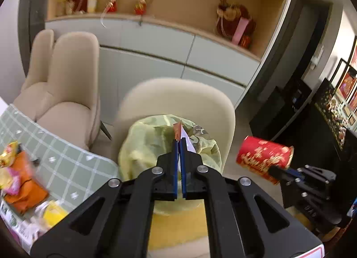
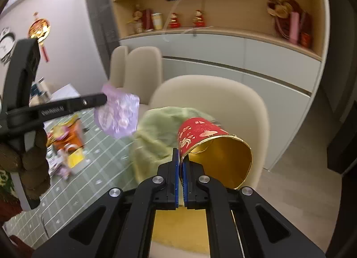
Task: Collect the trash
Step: 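Carry the cup and plastic bag with both tools over the lined bin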
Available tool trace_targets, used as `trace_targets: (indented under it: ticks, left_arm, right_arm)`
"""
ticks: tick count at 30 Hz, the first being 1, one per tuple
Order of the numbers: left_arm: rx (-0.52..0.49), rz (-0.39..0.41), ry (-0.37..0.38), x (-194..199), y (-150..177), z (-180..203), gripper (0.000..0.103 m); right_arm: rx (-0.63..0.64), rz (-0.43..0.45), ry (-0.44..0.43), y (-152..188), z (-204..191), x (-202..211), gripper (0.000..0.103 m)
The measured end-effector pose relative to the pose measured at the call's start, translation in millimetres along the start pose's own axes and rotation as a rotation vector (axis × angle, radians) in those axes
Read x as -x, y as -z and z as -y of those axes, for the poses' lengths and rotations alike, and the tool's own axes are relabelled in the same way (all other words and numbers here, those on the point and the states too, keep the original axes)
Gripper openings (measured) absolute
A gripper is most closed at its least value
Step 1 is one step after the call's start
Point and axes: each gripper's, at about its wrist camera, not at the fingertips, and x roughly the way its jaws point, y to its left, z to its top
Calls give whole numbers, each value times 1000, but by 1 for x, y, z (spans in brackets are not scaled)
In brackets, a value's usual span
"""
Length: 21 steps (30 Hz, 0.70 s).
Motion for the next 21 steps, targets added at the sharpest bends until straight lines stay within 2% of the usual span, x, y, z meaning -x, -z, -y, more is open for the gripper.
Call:
trace_targets:
  ticks: [6, 8, 12, 18, 21]
  left_arm:
    - [-6, -139, -39, -79, -11, 8, 2]
    - [-6, -217, -72, -106, -8, 4, 2]
    - [14, -314, -88, -135, 0, -3, 2]
    - [23, -345, -81, -143, 14, -4, 3]
    - [37, -331, -74, -141, 12, -4, 18]
  right_arm:
    - [-42, -20, 7, -13, 49, -29, 5]
    - [-54, -36, 3, -17, 59, -42, 5]
    - [-68, -67, -11, -22, 73, -63, 5]
    - [-63, -98, -45, -29, 72, -86, 5]
    - [-52, -100, -72, -37, 66, -95, 5]
